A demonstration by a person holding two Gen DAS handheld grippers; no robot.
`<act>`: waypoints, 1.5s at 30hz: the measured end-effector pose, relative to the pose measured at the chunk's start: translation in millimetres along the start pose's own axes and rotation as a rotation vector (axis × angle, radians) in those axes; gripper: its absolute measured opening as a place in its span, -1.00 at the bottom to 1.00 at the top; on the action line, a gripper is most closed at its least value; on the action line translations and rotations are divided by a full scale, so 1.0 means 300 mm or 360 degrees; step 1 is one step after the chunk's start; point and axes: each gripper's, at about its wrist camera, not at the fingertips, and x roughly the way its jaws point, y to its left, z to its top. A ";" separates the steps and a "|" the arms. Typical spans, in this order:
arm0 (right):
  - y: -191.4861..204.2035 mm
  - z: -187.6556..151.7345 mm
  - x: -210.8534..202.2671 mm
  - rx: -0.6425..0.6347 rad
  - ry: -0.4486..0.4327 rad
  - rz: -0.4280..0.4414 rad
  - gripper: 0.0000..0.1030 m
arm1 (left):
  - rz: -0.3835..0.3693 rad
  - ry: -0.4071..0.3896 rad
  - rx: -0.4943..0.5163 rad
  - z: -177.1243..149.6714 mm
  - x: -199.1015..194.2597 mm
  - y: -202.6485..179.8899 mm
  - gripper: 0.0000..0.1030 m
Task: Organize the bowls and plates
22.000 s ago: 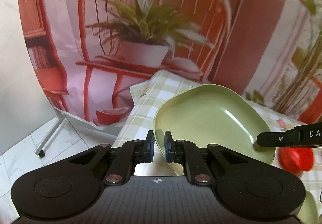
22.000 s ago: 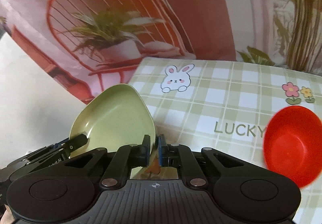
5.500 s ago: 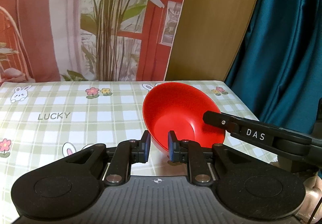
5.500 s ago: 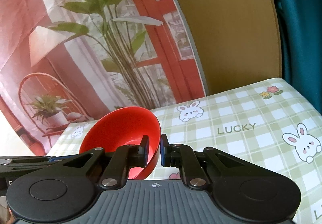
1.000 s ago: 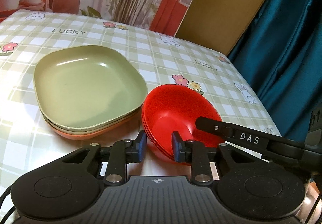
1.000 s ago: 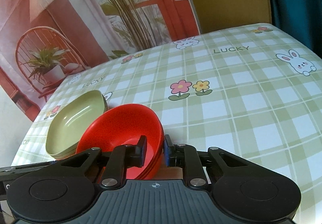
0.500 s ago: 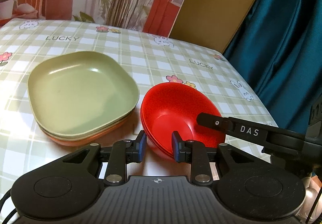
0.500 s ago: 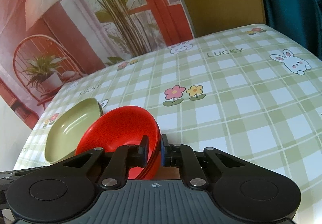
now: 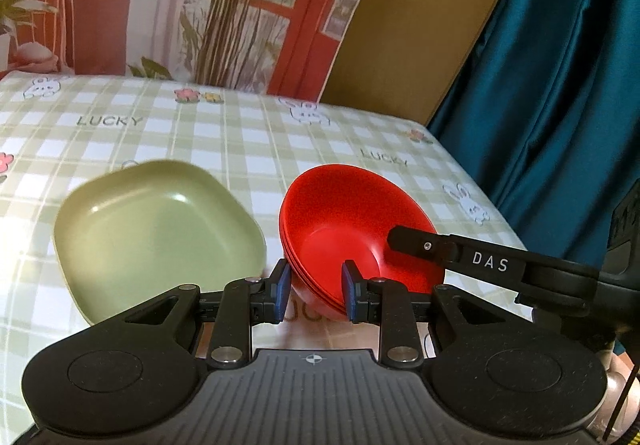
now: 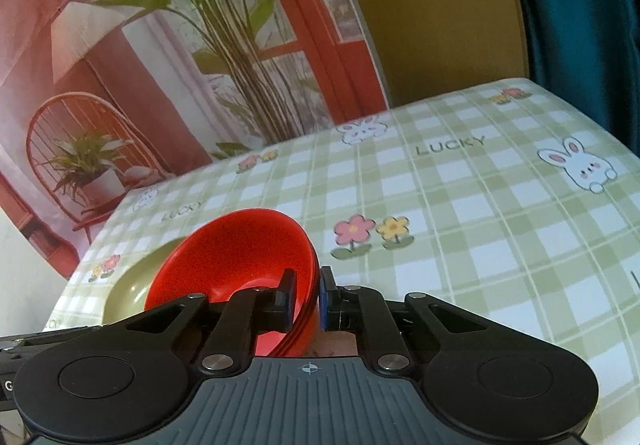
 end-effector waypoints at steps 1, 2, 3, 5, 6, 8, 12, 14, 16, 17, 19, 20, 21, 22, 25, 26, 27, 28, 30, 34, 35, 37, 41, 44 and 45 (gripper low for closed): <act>0.011 0.009 0.005 -0.0010 0.0000 0.0006 -0.79 | 0.0000 -0.0007 -0.0002 0.007 -0.009 0.005 -0.44; 0.023 0.018 0.010 -0.0018 0.0004 0.0012 -0.79 | 0.0001 -0.0011 -0.0002 0.016 -0.014 0.010 -0.44; 0.036 0.024 0.016 -0.0025 0.0007 0.0018 -0.79 | 0.0004 -0.0016 -0.0003 0.023 -0.020 0.016 -0.44; 0.064 0.039 0.032 -0.0045 0.0019 0.0035 -0.79 | 0.0016 -0.0027 0.0007 0.037 -0.036 0.030 -0.44; 0.080 0.045 0.042 -0.0054 0.0025 0.0046 -0.79 | 0.0021 -0.0033 0.0011 0.044 -0.044 0.040 -0.44; 0.112 0.055 0.060 -0.0067 0.0038 0.0067 -0.78 | 0.0031 -0.0044 0.0009 0.056 -0.065 0.065 -0.44; 0.179 0.075 0.107 -0.0087 0.0074 0.0116 -0.77 | 0.0055 -0.0057 -0.0013 0.091 -0.088 0.123 -0.44; 0.212 0.083 0.129 -0.0103 0.0090 0.0136 -0.77 | 0.0076 -0.0064 -0.0016 0.107 -0.097 0.153 -0.44; 0.242 0.087 0.149 -0.0126 0.0103 0.0150 -0.77 | 0.0097 -0.0068 -0.0030 0.121 -0.095 0.179 -0.44; 0.257 0.088 0.158 -0.0138 0.0109 0.0156 -0.77 | 0.0106 -0.0067 -0.0036 0.123 -0.097 0.191 -0.44; 0.287 0.088 0.177 -0.0160 0.0125 0.0166 -0.77 | 0.0131 -0.0060 -0.0055 0.123 -0.100 0.215 -0.45; 0.300 0.087 0.187 -0.0170 0.0133 0.0170 -0.77 | 0.0140 -0.0057 -0.0066 0.127 -0.098 0.230 -0.45; 0.312 0.085 0.197 -0.0181 0.0142 0.0173 -0.77 | 0.0148 -0.0054 -0.0077 0.127 -0.097 0.241 -0.45; 0.321 0.083 0.207 -0.0190 0.0151 0.0174 -0.77 | 0.0155 -0.0050 -0.0089 0.128 -0.093 0.255 -0.45; 0.341 0.073 0.235 -0.0212 0.0184 0.0174 -0.76 | 0.0172 -0.0036 -0.0113 0.127 -0.086 0.286 -0.45; 0.345 0.069 0.243 -0.0215 0.0194 0.0172 -0.76 | 0.0175 -0.0032 -0.0117 0.126 -0.084 0.295 -0.45; 0.347 0.064 0.251 -0.0216 0.0206 0.0171 -0.76 | 0.0179 -0.0029 -0.0121 0.124 -0.084 0.303 -0.45; 0.348 0.059 0.258 -0.0216 0.0217 0.0169 -0.76 | 0.0183 -0.0025 -0.0126 0.124 -0.081 0.310 -0.45; 0.351 0.050 0.272 -0.0214 0.0238 0.0167 -0.76 | 0.0190 -0.0018 -0.0135 0.125 -0.077 0.320 -0.45; 0.360 0.033 0.291 -0.0231 0.0267 0.0165 -0.75 | 0.0210 -0.0003 -0.0141 0.119 -0.067 0.334 -0.45; 0.361 0.030 0.294 -0.0232 0.0272 0.0165 -0.75 | 0.0216 0.0001 -0.0139 0.115 -0.066 0.335 -0.45; 0.360 0.027 0.301 -0.0233 0.0280 0.0166 -0.75 | 0.0225 0.0013 -0.0137 0.110 -0.063 0.338 -0.45; 0.362 0.019 0.306 -0.0243 0.0290 0.0167 -0.74 | 0.0242 0.0030 -0.0138 0.102 -0.051 0.344 -0.45; 0.365 0.014 0.312 -0.0248 0.0299 0.0168 -0.74 | 0.0257 0.0038 -0.0141 0.101 -0.044 0.348 -0.45; 0.365 0.011 0.312 -0.0248 0.0298 0.0170 -0.73 | 0.0262 0.0040 -0.0141 0.100 -0.042 0.347 -0.45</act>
